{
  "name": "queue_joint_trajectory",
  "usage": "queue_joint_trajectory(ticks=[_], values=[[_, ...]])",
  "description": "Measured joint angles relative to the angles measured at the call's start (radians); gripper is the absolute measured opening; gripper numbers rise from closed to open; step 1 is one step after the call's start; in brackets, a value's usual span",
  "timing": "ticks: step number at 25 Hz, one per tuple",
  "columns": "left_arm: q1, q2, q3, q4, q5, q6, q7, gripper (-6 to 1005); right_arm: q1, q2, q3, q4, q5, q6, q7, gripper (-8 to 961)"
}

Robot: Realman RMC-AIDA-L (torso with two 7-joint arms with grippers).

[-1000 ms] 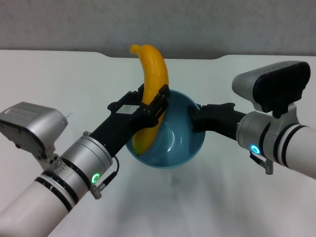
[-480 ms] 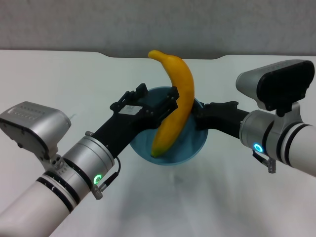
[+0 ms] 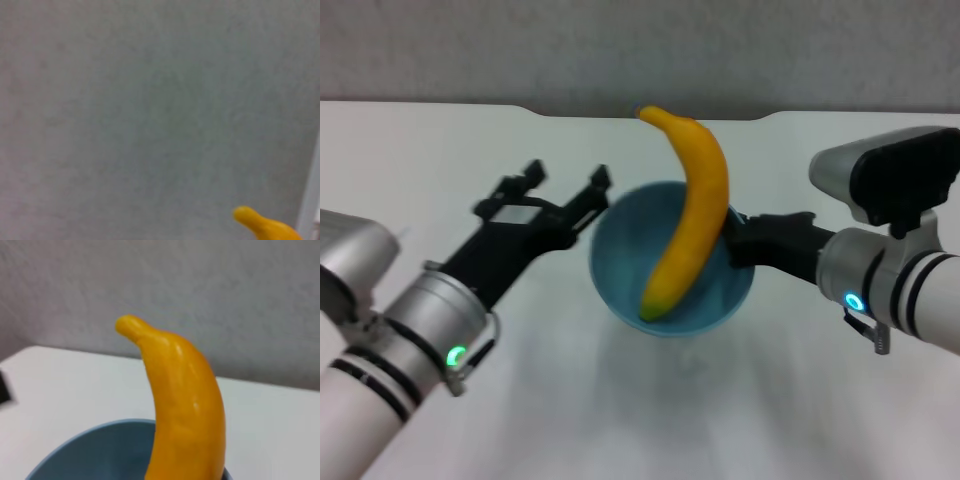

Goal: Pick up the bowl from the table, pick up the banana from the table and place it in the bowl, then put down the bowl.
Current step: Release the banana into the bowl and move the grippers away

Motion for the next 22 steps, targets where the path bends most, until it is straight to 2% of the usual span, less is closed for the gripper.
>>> queue_joint_trajectory(ticks=[4,7,11,15,19,22], values=[[0.04,-0.003,-0.057,-0.023,0.045,0.064,0.002,876,0.034,0.0,0.039,0.027,0.018,0.067,0.003,65],[0.056,-0.003,-0.094,-0.025,0.056,0.12,0.009,875,0.102,-0.001,0.079,0.084,0.085,0.122,-0.005,65],[0.08,-0.003,-0.157,-0.016,0.058,0.179,0.019,875,0.213,-0.002,0.145,0.234,0.171,0.202,-0.058,66],[0.11,-0.006,-0.208,-0.003,0.058,0.179,0.02,874,0.331,-0.001,0.179,0.42,0.285,0.221,-0.157,66],[0.118,-0.007,-0.236,0.016,0.053,0.177,0.016,873,0.369,0.001,0.189,0.484,0.331,0.214,-0.208,66],[0.116,-0.008,-0.248,0.035,0.052,0.177,0.016,872,0.369,0.004,0.19,0.498,0.351,0.181,-0.235,67]])
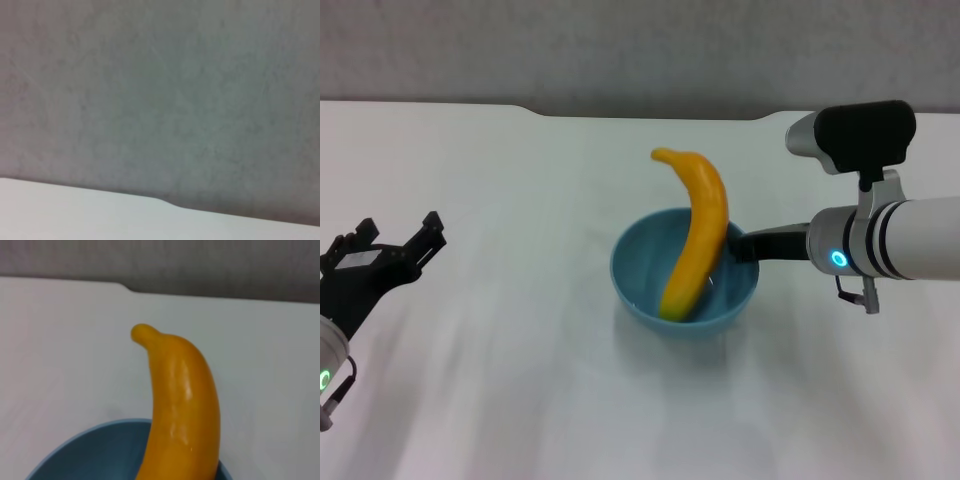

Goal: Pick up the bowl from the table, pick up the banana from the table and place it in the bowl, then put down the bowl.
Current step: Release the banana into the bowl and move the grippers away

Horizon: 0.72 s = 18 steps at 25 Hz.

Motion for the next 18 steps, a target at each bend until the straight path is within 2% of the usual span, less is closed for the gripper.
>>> queue_joint_trajectory(ticks=[7,18], values=[[-0.005,-0.001,-0.014,0.028,-0.001,-0.001,-0.002,871,-0.004,0.003,-0.015,0.03,0.087,-0.032,-0.071,67],[-0.004,-0.002,-0.018,0.037,-0.002,-0.002,-0.002,872,-0.045,0.005,-0.018,0.032,0.094,-0.043,-0.076,69]])
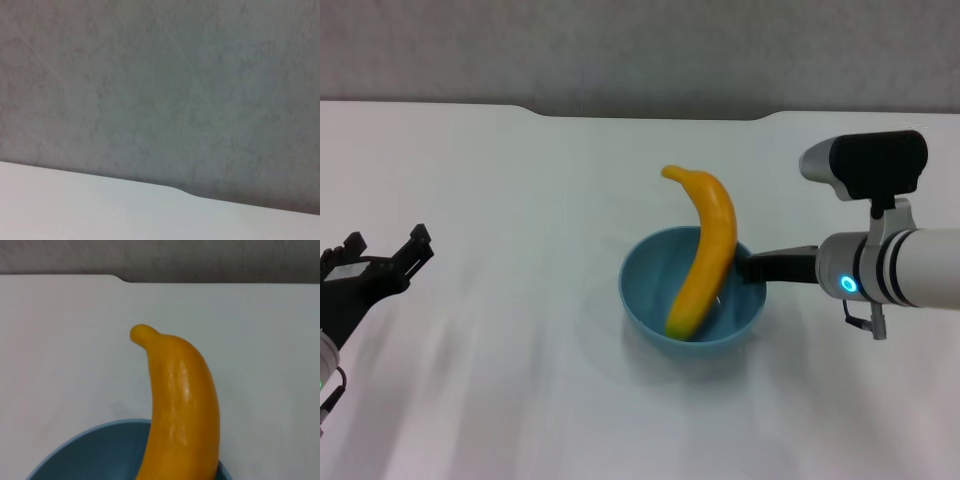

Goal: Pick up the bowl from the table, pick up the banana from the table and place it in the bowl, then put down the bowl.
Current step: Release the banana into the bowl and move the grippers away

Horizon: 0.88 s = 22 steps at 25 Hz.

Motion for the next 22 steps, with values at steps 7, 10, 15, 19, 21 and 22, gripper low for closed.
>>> queue_joint_trajectory(ticks=[7,10,15,19,21,22], values=[[0.004,0.0,0.0,0.0,0.0,0.0,0.0,871,-0.032,-0.003,0.006,-0.004,0.001,0.0,-0.001,69],[0.005,0.0,0.0,0.0,0.0,-0.001,0.0,872,-0.035,-0.004,0.008,-0.006,0.0,-0.001,-0.001,70],[0.005,0.0,0.0,0.012,0.0,-0.023,-0.002,871,-0.04,-0.005,0.008,-0.012,-0.002,-0.015,-0.001,101],[0.006,0.0,0.0,0.016,0.0,-0.026,-0.003,871,-0.063,-0.005,0.009,-0.05,-0.006,-0.017,-0.003,222],[0.006,0.0,0.0,0.016,0.0,-0.026,-0.004,871,-0.094,-0.006,0.009,-0.096,-0.009,-0.018,-0.012,325],[0.007,0.0,0.0,0.016,0.0,-0.027,-0.004,871,-0.116,-0.007,0.01,-0.126,-0.01,-0.018,-0.022,397]])
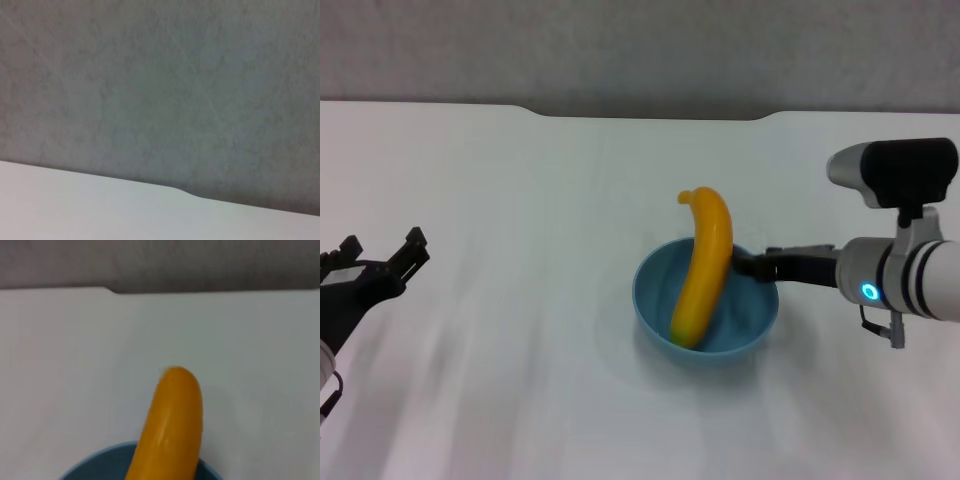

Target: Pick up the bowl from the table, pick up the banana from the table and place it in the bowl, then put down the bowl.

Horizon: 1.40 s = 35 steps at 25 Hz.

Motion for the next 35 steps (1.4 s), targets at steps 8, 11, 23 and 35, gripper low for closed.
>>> queue_joint_trajectory(ticks=[8,11,23,35], values=[[0.016,0.001,-0.001,0.0,0.0,-0.031,-0.001,872,-0.158,-0.003,0.043,-0.191,-0.027,0.025,-0.039,636],[0.03,0.001,-0.008,0.016,0.0,-0.081,-0.001,872,-0.201,-0.003,0.057,-0.227,-0.029,0.004,-0.078,707],[-0.07,-0.005,-0.018,0.53,-0.104,-0.814,0.015,865,-0.463,0.001,-0.291,-0.257,-0.085,-0.95,-0.226,880],[-0.152,-0.014,-0.016,0.789,-0.16,-0.903,0.126,866,-0.34,0.005,-0.61,0.22,-0.117,-1.603,-0.03,880]])
